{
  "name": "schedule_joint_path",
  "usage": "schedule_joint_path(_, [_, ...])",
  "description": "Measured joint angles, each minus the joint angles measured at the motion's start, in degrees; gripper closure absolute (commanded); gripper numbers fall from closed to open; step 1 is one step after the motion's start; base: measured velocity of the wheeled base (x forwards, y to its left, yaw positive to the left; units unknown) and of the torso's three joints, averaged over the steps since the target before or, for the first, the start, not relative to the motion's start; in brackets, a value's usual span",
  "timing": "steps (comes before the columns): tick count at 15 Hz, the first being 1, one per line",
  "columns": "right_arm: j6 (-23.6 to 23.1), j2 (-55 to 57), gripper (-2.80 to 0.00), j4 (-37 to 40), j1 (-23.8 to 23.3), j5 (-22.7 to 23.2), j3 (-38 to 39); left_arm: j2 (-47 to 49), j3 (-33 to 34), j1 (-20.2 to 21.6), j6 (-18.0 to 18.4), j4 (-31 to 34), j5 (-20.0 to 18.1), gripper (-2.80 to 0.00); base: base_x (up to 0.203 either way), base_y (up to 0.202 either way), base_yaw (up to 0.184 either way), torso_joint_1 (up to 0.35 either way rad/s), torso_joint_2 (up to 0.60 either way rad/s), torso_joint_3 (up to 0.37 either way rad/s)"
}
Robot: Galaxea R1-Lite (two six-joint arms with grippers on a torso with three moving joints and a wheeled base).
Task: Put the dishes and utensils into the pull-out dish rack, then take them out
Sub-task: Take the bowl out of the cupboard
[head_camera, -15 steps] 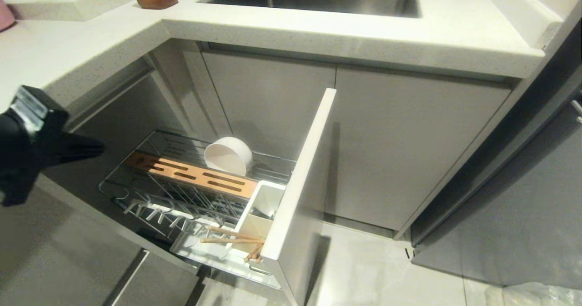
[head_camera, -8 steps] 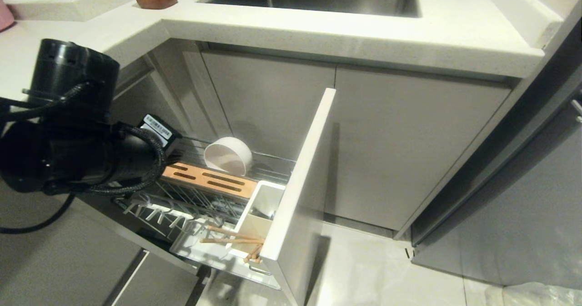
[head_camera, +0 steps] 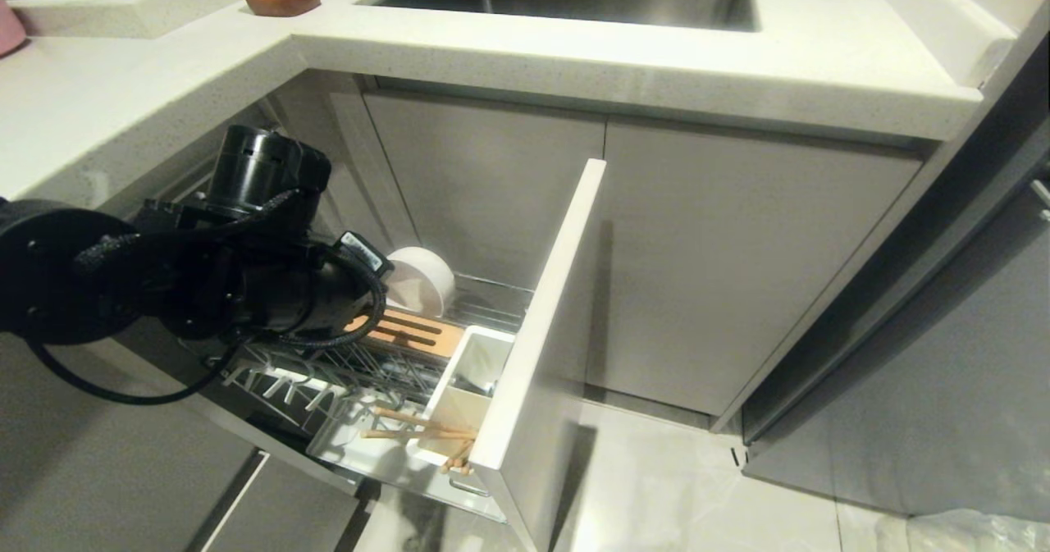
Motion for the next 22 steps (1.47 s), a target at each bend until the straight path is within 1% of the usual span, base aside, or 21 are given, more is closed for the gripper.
schedule_joint_path(5, [0.0, 0.0, 0.0, 0.0, 0.0, 0.0, 0.0, 4.0, -2.5, 0.1, 1.2, -2.7, -1.1, -2.8, 0.0, 0.0, 0.0, 0.0, 0.0, 0.0])
schedule_joint_path(7, [0.0, 0.0, 0.0, 0.0, 0.0, 0.0, 0.0, 5.9, -3.8, 0.3, 2.6, -4.5, -1.2, -2.8, 0.0, 0.0, 0.0, 0.0, 0.0, 0.0])
schedule_joint_path(9, [0.0, 0.0, 0.0, 0.0, 0.0, 0.0, 0.0, 8.5, -5.2, 1.0, 4.6, -7.3, -1.2, -2.8, 0.0, 0.0, 0.0, 0.0, 0.0, 0.0])
schedule_joint_path(13, [0.0, 0.0, 0.0, 0.0, 0.0, 0.0, 0.0, 12.5, -7.8, 2.3, 5.6, -7.9, -1.7, -2.8, 0.0, 0.0, 0.0, 0.0, 0.0, 0.0])
schedule_joint_path(15, [0.0, 0.0, 0.0, 0.0, 0.0, 0.0, 0.0, 13.9, -8.5, 2.7, 6.8, -8.7, -1.8, -2.8, 0.0, 0.0, 0.0, 0.0, 0.0, 0.0])
schedule_joint_path(18, [0.0, 0.0, 0.0, 0.0, 0.0, 0.0, 0.0, 15.0, -9.5, 3.8, 7.6, -9.2, -2.1, -2.8, 0.0, 0.0, 0.0, 0.0, 0.0, 0.0])
schedule_joint_path(22, [0.0, 0.0, 0.0, 0.0, 0.0, 0.0, 0.0, 15.6, -9.9, 4.0, 9.1, -11.6, -2.1, -2.8, 0.0, 0.0, 0.0, 0.0, 0.0, 0.0])
